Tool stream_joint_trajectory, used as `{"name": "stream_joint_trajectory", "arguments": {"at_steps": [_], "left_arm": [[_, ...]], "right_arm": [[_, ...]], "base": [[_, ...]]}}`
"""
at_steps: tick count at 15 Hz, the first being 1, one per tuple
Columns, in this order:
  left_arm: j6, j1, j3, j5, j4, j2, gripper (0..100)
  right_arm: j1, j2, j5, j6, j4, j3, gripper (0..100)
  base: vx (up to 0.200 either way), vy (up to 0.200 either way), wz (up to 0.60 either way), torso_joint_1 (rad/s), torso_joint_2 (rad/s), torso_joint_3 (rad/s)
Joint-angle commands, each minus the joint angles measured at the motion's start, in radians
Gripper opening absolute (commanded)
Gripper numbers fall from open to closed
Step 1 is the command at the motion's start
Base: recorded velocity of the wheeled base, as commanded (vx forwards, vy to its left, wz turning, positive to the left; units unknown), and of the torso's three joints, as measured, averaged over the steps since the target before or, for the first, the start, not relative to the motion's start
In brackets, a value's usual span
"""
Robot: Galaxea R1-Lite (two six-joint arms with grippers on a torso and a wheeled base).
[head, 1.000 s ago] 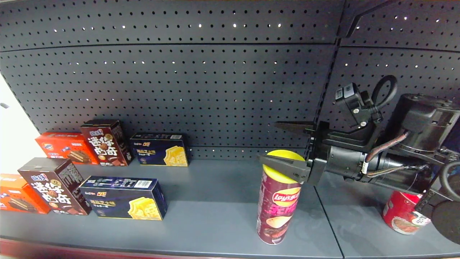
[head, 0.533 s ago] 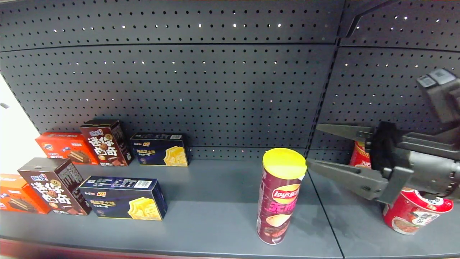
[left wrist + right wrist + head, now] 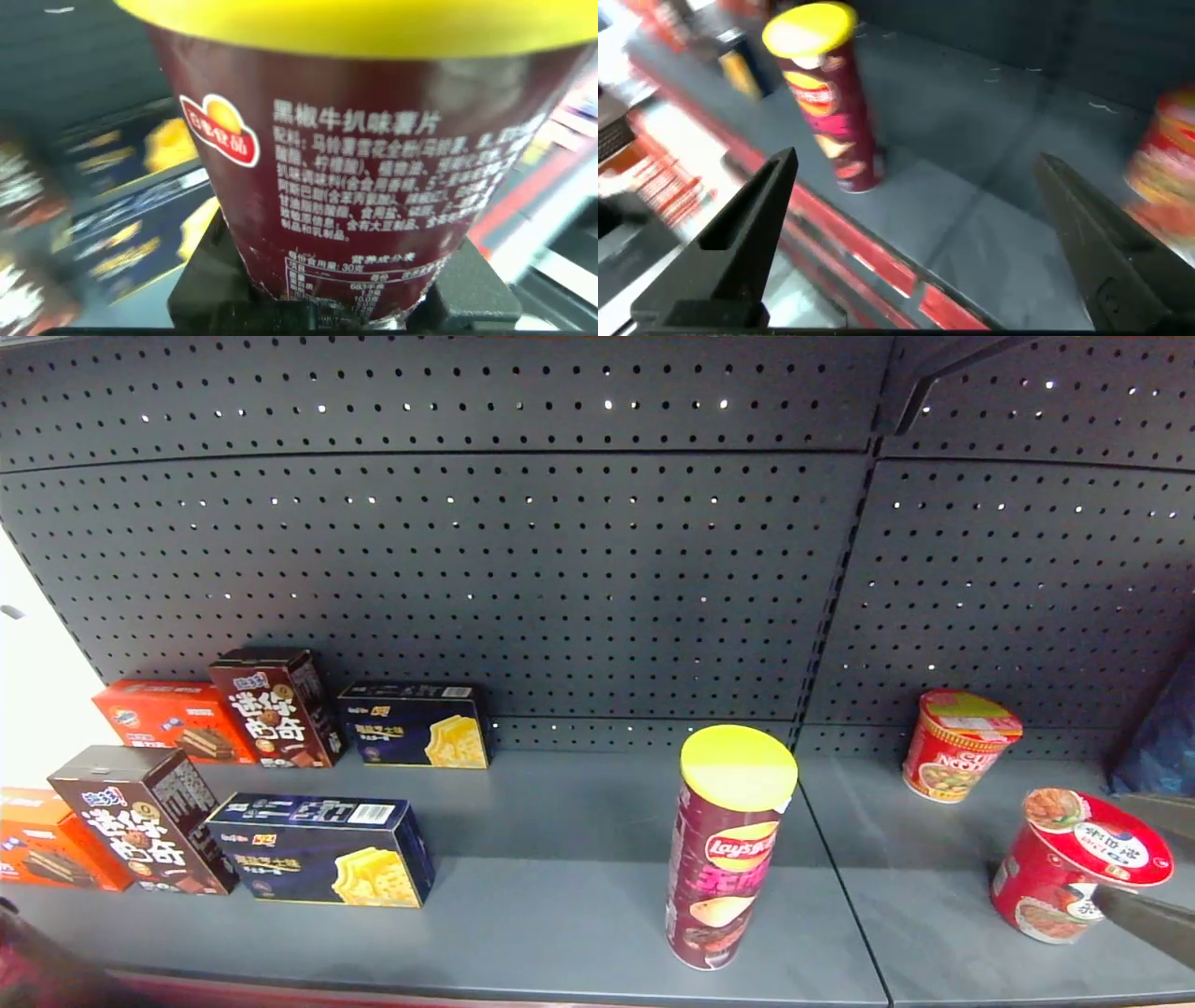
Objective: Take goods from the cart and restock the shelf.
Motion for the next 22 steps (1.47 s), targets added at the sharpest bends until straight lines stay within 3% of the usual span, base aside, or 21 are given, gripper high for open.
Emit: {"name": "stream_joint_trajectory", "arguments": {"at_steps": [1, 5, 6, 8, 12, 14, 15, 18, 20, 21, 22], "left_arm": [[0.004, -0.047, -0.063, -0.083, -0.009, 0.19, 0], [0.003, -0.08, -0.14, -0.116, -0.01, 0.369, 0], [0.004, -0.121, -0.166, -0.117, -0.039, 0.45, 0], [0.001, -0.141, -0.18, -0.119, -0.082, 0.504, 0], [0.029, -0.138, -0.236, -0.157, -0.377, 0.846, 0], [0.033, -0.132, -0.281, -0.195, -0.441, 0.932, 0], [0.038, -0.129, -0.339, -0.247, -0.5, 1.038, 0], [0.038, -0.133, -0.422, -0.321, -0.653, 1.222, 0], [0.038, -0.13, -0.46, -0.343, -0.69, 1.274, 0], [0.038, -0.13, -0.557, -0.363, -0.705, 1.368, 0], [0.038, -0.132, -0.585, -0.372, -0.705, 1.389, 0]], "right_arm": [[-0.003, -0.073, -0.029, 0.014, 0.0, 0.032, 100], [-0.001, -0.025, -0.031, 0.017, -0.018, 0.03, 100], [0.002, -0.007, -0.031, 0.017, -0.043, 0.032, 100], [0.005, -0.001, -0.029, 0.017, -0.044, 0.032, 100], [0.002, 0.005, -0.028, 0.017, -0.046, 0.047, 100], [-0.001, 0.009, -0.029, 0.017, -0.046, 0.047, 100], [-0.001, 0.012, -0.029, 0.017, -0.046, 0.047, 100], [0.0, 0.01, -0.026, 0.017, -0.046, 0.071, 100], [-0.001, 0.002, -0.026, 0.02, -0.046, 0.081, 100], [-0.001, 0.001, -0.026, 0.028, -0.046, 0.084, 100], [-0.001, 0.001, -0.026, 0.028, -0.047, 0.082, 100]], "base": [[0.0, 0.0, 0.0, 0.0, 0.0, 0.0], [0.0, 0.0, 0.0, 0.0, 0.0, 0.0], [0.0, 0.0, 0.0, 0.0, 0.0, 0.0], [0.0, 0.0, 0.0, 0.0, 0.0, 0.0], [0.0, 0.0, 0.0, 0.0, 0.0, 0.0], [0.0, 0.0, 0.0, 0.0, 0.0, 0.0], [0.0, 0.0, 0.0, 0.0, 0.0, 0.0], [0.0, 0.0, 0.0, 0.0, 0.0, 0.0], [0.0, 0.0, 0.0, 0.0, 0.0, 0.0], [0.0, 0.0, 0.0, 0.0, 0.0, 0.0], [0.0, 0.0, 0.0, 0.0, 0.0, 0.0]]}}
